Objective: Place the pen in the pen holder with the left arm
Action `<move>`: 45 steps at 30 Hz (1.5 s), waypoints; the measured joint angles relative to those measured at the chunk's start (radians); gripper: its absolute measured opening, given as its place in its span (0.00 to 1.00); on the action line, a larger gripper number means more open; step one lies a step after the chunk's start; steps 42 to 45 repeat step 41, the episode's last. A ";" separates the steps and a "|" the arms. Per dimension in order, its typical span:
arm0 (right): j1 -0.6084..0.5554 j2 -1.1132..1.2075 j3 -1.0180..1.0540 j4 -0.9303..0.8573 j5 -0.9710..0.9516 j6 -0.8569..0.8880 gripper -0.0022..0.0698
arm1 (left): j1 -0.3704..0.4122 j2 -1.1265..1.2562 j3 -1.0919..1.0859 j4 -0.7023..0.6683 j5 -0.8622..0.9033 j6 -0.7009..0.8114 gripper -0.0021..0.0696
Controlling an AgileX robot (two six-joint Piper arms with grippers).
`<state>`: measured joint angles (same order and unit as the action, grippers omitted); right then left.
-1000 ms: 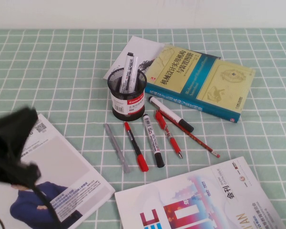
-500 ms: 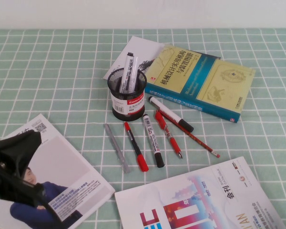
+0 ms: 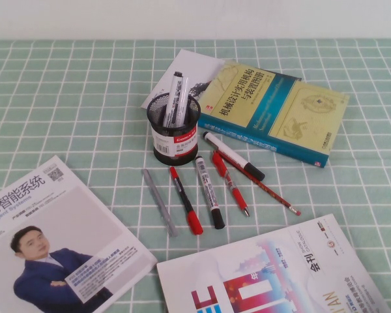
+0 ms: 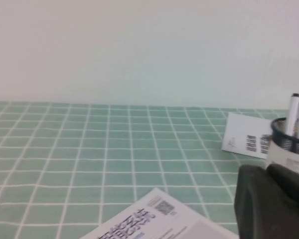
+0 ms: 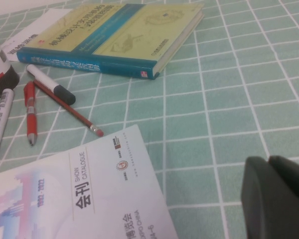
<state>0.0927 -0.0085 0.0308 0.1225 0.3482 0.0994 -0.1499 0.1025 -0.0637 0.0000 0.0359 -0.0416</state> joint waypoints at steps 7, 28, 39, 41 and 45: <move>0.000 0.000 0.000 0.001 0.000 0.000 0.00 | 0.014 -0.111 0.087 -0.039 0.026 0.025 0.03; 0.000 -0.002 0.000 0.012 0.000 0.000 0.00 | 0.014 -0.111 0.086 -0.035 0.340 0.018 0.03; 0.000 -0.004 0.000 0.012 0.000 0.000 0.00 | 0.014 -0.111 0.086 -0.032 0.340 0.016 0.03; 0.000 -0.004 0.000 0.012 0.000 0.000 0.00 | 0.014 -0.111 0.086 -0.032 0.340 0.016 0.03; 0.000 -0.004 0.000 0.012 0.000 0.000 0.00 | 0.014 -0.111 0.086 -0.032 0.340 0.016 0.03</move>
